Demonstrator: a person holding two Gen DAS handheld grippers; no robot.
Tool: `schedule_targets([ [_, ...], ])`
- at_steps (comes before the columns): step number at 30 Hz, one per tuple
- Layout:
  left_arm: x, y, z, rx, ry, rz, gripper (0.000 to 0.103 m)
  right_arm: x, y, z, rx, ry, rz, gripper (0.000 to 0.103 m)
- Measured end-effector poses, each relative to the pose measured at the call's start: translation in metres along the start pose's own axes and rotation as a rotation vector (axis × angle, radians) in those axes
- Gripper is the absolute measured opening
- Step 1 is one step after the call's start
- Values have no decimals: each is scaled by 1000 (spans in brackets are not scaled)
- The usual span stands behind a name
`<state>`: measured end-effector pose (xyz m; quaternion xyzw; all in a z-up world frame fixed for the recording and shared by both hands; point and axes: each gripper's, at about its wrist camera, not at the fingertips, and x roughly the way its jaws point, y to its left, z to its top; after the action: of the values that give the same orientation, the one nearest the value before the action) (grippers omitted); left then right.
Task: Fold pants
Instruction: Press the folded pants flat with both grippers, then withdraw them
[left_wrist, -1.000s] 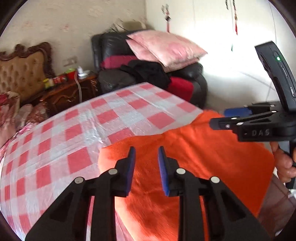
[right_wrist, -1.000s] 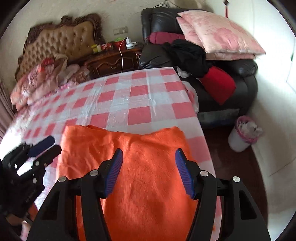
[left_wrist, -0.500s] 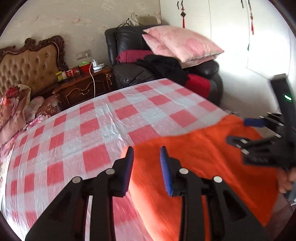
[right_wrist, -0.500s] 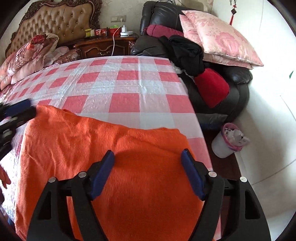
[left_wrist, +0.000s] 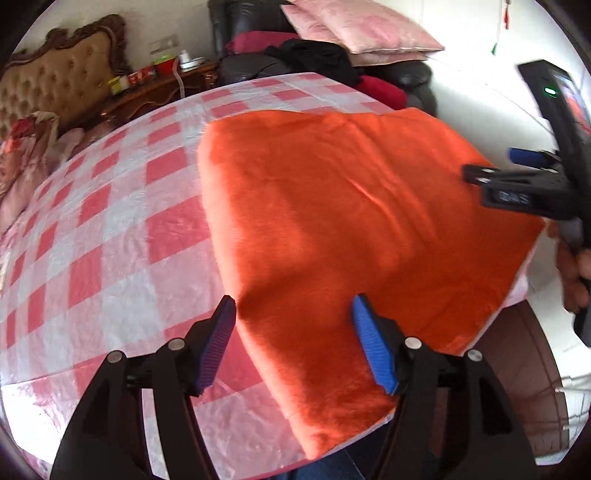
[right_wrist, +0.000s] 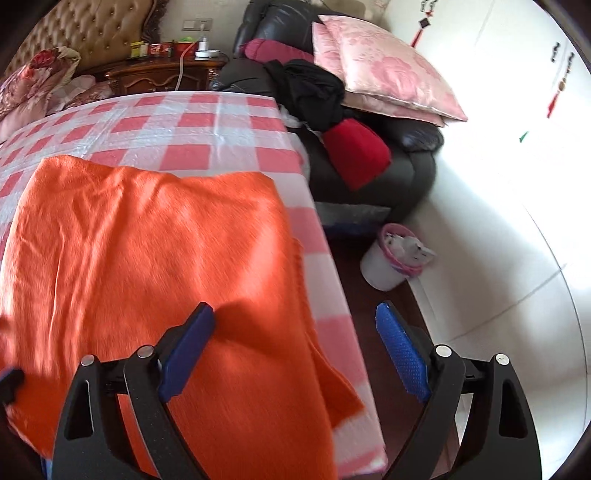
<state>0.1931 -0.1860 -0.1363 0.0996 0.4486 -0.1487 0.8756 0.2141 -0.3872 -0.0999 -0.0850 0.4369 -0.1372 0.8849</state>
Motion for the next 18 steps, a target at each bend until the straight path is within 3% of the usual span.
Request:
schedule_targets([
  [5,-8,-5,1,-82,32,-45,76,-29,2,-14,22,-11,65,85],
  [9,-10,-18,-4,-65,16,1,92,-39,18,-22,14,-2,114,85],
  [10,-8,-17,-4,-80,17,0,92,-39,22,-24,9,2,127,85],
  [14,-3,-4,-8,-140,55,-96,94,-34,36,-31,-16,23,133,85],
  [16,-2,1,-9,-161,54,-109,101,-32,39,-34,-23,24,123,86],
  [18,-3,0,-11,-133,33,-114,101,-32,39,-35,-24,22,123,86],
])
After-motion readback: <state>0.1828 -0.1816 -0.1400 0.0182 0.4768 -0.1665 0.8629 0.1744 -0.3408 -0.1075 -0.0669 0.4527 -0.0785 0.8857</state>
